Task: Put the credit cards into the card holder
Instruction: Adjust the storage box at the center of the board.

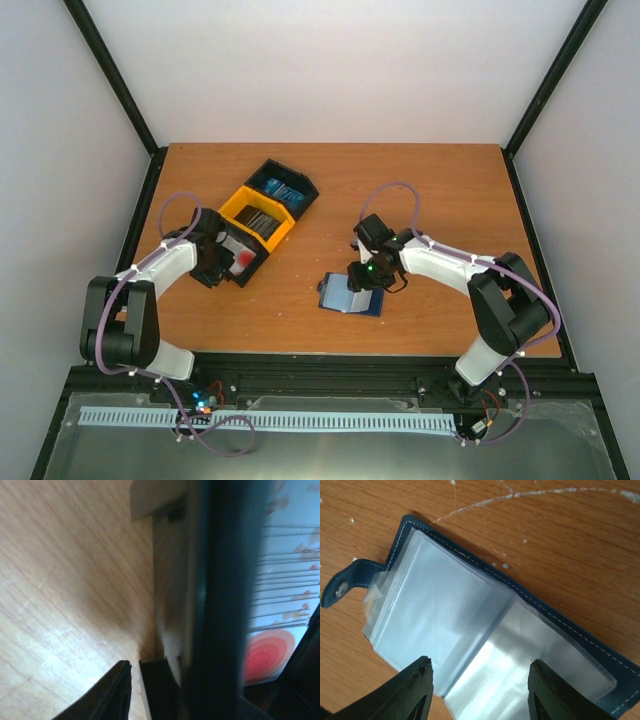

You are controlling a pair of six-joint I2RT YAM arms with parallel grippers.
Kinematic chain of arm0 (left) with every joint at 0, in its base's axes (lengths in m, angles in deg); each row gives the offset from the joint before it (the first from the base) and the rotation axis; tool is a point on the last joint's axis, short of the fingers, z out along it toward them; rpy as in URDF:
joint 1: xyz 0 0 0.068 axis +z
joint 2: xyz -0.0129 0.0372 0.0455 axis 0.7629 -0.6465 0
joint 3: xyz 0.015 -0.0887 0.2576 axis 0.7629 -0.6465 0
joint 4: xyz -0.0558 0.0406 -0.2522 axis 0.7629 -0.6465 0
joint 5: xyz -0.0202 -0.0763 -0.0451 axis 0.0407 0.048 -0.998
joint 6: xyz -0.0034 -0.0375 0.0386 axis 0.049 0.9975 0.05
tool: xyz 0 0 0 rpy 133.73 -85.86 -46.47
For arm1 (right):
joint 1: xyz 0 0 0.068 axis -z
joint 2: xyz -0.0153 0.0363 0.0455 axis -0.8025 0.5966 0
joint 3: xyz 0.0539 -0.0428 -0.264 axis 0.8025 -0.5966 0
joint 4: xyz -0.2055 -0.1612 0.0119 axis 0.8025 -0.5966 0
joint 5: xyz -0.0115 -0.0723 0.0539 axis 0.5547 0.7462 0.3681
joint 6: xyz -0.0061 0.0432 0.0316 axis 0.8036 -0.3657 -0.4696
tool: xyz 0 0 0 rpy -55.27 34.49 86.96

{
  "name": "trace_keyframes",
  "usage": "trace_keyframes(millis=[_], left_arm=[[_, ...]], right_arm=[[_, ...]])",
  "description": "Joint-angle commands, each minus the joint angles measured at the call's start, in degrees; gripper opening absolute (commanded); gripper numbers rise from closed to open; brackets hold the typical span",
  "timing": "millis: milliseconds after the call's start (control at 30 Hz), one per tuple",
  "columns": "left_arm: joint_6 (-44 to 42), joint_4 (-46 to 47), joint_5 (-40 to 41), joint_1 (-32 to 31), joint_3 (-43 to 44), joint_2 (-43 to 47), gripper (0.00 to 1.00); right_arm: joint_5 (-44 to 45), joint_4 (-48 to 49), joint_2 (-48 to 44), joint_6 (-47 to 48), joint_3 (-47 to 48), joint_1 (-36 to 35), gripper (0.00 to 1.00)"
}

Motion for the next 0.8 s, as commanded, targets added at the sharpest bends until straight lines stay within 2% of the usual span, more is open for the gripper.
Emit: trace_keyframes(millis=[0, 167, 333, 433, 533, 700, 767], left_arm=[[0.6, -3.2, -1.5, -1.1, -0.6, 1.2, 0.42], [-3.0, -8.9, 0.8, -2.2, 0.2, 7.9, 0.59], [-12.7, -11.0, 2.5, -2.3, 5.2, 14.4, 0.69], [-24.5, -6.9, -3.6, -2.2, 7.4, 15.2, 0.68], [-36.1, -4.5, -10.8, -2.2, 8.9, 12.3, 0.64], [-44.7, -4.0, -14.1, -2.2, 9.9, 6.1, 0.46], [-46.7, -2.1, -14.9, -2.2, 10.2, 4.2, 0.43]], right_arm=[[1.0, 0.5, -1.9, 1.5, -1.1, -0.4, 0.52], [2.2, -0.2, -2.4, 2.6, -0.9, -0.4, 0.52], [6.6, -2.4, -3.4, 1.1, 0.5, -0.4, 0.51], [8.5, -3.2, -4.4, 0.4, 1.4, -0.5, 0.51], [8.3, -3.4, -4.5, 0.0, 1.9, -0.5, 0.51], [8.9, -3.5, -4.5, -1.0, 1.8, -0.7, 0.51], [8.5, -4.0, -3.8, -1.5, 2.4, -0.7, 0.51]])
